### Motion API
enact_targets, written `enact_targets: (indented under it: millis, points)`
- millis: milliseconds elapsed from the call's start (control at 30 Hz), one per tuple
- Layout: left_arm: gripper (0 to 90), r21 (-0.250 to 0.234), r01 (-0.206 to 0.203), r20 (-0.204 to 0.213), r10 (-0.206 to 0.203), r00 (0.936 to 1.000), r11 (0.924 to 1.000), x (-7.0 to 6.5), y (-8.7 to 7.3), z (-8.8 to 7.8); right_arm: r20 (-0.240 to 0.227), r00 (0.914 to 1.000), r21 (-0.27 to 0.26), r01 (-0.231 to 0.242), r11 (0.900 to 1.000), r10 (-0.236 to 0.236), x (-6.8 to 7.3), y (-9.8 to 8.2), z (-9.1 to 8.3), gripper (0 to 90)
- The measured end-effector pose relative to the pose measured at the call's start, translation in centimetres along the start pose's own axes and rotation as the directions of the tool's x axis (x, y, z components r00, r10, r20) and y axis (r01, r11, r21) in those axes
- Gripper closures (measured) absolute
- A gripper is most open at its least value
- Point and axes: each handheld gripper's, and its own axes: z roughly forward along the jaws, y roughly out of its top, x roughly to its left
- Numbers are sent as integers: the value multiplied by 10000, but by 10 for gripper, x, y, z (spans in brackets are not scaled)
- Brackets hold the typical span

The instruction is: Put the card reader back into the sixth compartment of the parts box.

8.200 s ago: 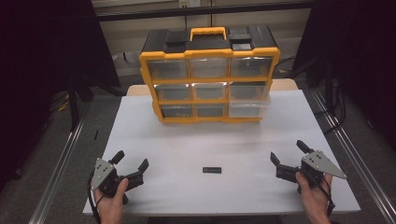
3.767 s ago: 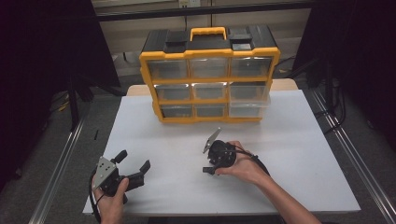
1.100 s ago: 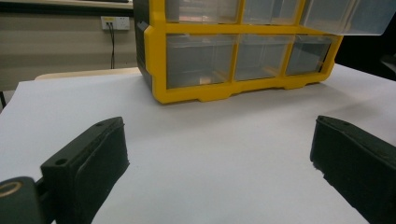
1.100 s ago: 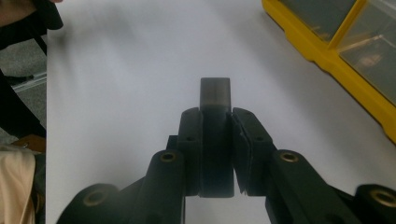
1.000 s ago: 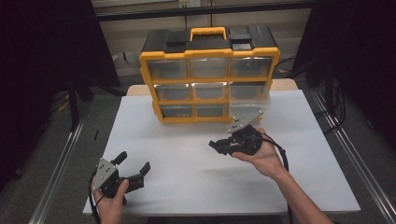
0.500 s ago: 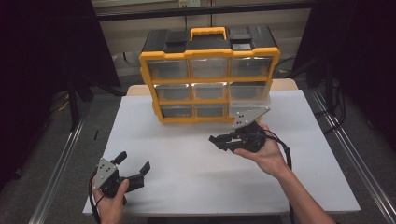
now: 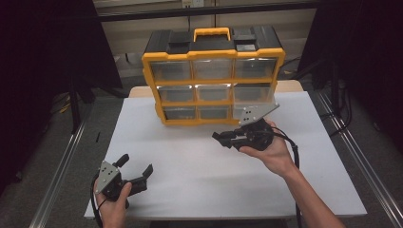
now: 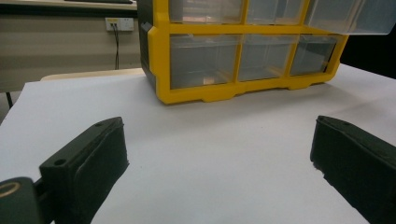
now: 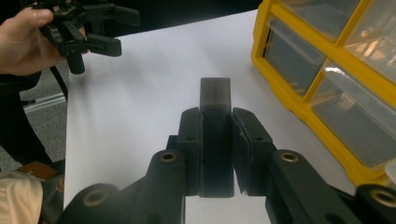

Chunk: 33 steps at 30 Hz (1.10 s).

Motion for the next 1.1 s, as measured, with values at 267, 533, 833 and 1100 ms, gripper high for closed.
enact_targets:
  millis: [267, 533, 833, 1100]
  points:
    - [33, -30, 6, -25, -6, 10000, 10000, 1, 0, -1, 153, 9999, -153, 58, 9999, -56, -1, 8, -10, 742]
    - [33, -46, 7, -58, -7, 10000, 10000, 1, 0, -1, 350, 9993, -365, 173, 9992, -160, -4, 18, -21, 742]
    - [33, -54, -22, -61, 22, 10000, 10000, 2, 1, -2, 587, 9981, -446, 195, 9988, -169, -7, 25, -30, 742]
    - [33, -48, -62, -70, 61, 10000, 10000, 1, 1, -2, 791, 9965, -475, 298, 9984, -260, -11, 35, -37, 741]
